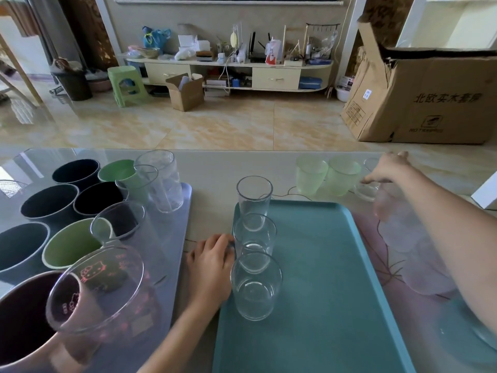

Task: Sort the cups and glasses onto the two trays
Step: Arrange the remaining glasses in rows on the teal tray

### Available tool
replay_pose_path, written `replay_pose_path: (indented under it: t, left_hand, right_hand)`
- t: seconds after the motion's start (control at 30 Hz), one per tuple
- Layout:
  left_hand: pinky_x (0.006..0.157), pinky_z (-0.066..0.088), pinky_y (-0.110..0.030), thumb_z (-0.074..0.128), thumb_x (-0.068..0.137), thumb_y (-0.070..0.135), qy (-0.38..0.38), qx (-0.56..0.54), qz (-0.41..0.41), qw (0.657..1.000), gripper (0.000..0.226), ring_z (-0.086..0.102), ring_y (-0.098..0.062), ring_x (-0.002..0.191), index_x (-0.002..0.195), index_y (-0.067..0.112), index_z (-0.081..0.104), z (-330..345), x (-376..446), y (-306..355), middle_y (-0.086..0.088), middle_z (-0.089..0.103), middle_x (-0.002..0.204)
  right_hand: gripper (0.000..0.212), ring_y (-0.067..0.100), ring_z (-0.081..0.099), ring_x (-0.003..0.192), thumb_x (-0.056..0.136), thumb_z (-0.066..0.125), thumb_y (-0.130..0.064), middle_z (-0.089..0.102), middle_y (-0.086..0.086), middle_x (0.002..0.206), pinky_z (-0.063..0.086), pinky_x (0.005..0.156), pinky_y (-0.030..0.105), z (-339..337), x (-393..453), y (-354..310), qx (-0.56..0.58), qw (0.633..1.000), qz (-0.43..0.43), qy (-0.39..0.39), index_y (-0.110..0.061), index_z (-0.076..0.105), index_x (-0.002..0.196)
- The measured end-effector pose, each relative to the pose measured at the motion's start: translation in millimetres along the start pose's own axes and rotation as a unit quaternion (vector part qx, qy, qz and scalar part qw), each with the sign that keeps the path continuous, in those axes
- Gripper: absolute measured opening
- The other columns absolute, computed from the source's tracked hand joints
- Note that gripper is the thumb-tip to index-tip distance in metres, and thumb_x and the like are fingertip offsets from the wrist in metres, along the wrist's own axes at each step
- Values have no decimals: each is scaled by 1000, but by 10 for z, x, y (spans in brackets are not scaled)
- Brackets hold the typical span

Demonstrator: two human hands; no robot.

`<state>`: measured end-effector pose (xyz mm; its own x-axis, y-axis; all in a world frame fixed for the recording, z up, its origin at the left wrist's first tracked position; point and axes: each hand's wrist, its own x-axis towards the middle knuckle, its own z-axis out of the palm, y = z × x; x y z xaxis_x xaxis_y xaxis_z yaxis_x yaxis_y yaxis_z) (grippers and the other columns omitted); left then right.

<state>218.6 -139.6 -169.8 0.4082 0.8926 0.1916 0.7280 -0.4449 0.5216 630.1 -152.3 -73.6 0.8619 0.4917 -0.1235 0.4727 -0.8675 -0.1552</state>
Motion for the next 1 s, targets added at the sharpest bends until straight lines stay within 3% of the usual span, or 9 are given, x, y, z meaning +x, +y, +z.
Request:
replay_pose_path:
  t: [0.2, 0.3, 0.43, 0.6, 0.73, 0.8, 1.0]
  left_hand:
    - [92, 33, -36, 38, 92, 34, -3, -20, -2, 1000, 28, 48, -20, 109, 113, 30, 57, -5, -5, 3, 12, 57, 116]
    - [89, 33, -36, 34, 87, 37, -2, -15, 0, 1000, 34, 49, -20, 107, 111, 30, 57, -4, -4, 7, 12, 58, 115]
    - [89, 30, -36, 32, 86, 37, -4, -11, -4, 1000, 39, 49, -22, 110, 115, 30, 56, 5, -5, 3, 10, 58, 117]
    - [90, 31, -40, 34, 86, 32, -9, -27, -4, 1000, 38, 51, -26, 111, 115, 25, 58, 10, -21, 10, 3, 61, 115]
    - [97, 41, -44, 49, 91, 19, -32, -143, -39, 988, 31, 52, -29, 112, 119, 26, 58, -39, -70, 3, -4, 62, 120]
    - [95, 45, -45, 49, 88, 22, -47, -200, -44, 978, 34, 55, -26, 112, 120, 30, 56, -75, -161, -23, -3, 63, 121]
    - [102, 43, -44, 37, 82, 31, -86, -179, 12, 980, 51, 51, -22, 123, 131, 23, 52, -162, -500, -101, -1, 59, 131]
  right_hand:
    - [98, 35, 50, 119, 54, 90, -33, 50, 19, 133, 44, 91, 36, -105, -127, -18, 118, 993, -22, 13, -1, 39, 132]
    - [84, 35, 50, 117, 59, 88, -23, 49, 17, 131, 43, 89, 39, -176, -241, 16, 174, 981, -46, 77, -8, 40, 128]
    - [75, 35, 53, 109, 60, 86, -20, 47, 15, 126, 45, 82, 39, -345, -527, 53, 160, 962, -133, 175, -13, 42, 120]
    - [76, 29, 51, 113, 63, 85, -23, 48, 11, 129, 44, 85, 37, -448, -1092, 109, 203, 933, -198, 224, -16, 42, 124]
    - [80, 25, 52, 114, 63, 85, -27, 52, 9, 129, 44, 87, 33, -474, -1745, 187, 221, 922, -237, 210, -17, 41, 129]
    - [79, 21, 51, 112, 63, 84, -28, 52, 5, 125, 44, 87, 34, -445, -2129, 260, 234, 918, -260, 189, -19, 42, 129]
    - [81, 14, 54, 95, 58, 87, -30, 53, -6, 112, 42, 78, 22, -76, -3087, 450, 290, 915, -275, 58, -29, 46, 129]
